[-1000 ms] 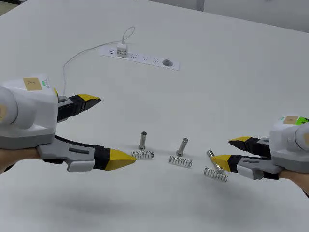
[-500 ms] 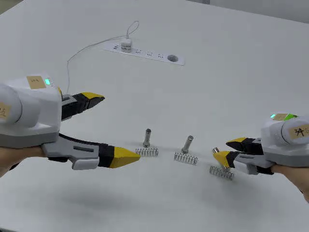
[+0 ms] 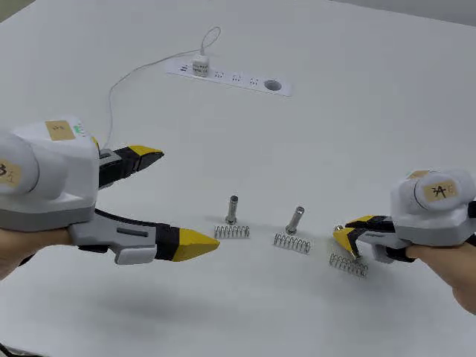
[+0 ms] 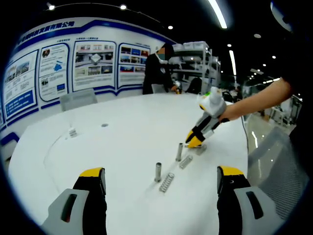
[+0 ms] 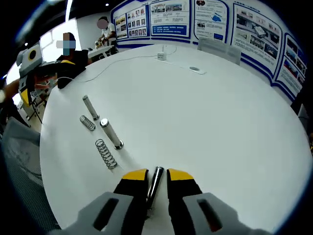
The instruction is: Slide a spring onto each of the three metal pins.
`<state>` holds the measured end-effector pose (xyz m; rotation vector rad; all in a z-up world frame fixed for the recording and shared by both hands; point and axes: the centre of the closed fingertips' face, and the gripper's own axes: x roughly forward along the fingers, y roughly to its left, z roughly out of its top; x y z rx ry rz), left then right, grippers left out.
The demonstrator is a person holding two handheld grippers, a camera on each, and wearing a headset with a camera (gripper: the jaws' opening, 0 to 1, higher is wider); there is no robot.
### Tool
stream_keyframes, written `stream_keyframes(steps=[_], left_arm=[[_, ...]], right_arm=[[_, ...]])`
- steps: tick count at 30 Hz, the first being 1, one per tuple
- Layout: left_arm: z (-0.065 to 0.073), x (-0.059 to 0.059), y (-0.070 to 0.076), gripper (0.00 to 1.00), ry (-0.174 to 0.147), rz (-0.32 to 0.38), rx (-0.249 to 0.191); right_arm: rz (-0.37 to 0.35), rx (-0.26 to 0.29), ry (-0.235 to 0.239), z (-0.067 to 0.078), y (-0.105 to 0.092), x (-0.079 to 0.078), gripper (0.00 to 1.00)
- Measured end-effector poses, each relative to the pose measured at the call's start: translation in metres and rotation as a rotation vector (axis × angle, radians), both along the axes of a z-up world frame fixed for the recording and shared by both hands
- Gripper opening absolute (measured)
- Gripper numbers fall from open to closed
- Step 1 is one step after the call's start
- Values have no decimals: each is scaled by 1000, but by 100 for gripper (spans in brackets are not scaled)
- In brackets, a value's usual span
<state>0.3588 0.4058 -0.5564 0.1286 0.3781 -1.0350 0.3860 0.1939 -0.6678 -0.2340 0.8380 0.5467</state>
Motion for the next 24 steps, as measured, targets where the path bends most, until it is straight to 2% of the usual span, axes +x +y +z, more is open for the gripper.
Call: stream_keyframes(steps=[7,8,14,16,20,24], left_arm=[[0,1,2,96,-2,5,-4],[0,1,2,96,-2,5,-4],[0,0,4,96,-1,7,-8],[-1,-1,4,96,11,8,-9],[0,-3,3,95,7,4,-9],[2,-4,3,95,1,2,-12]], right_arm=[[-6,-39,29,-9,1,0,15],[-7,-39,7,-6,0,3,15],[-22,-28,43,-6,5,1,9],[-30,-27,58,-7,5,1,9],[-25,-39,65,-7,4,0,8],[-38,-28,71,-8,4,-1,8]])
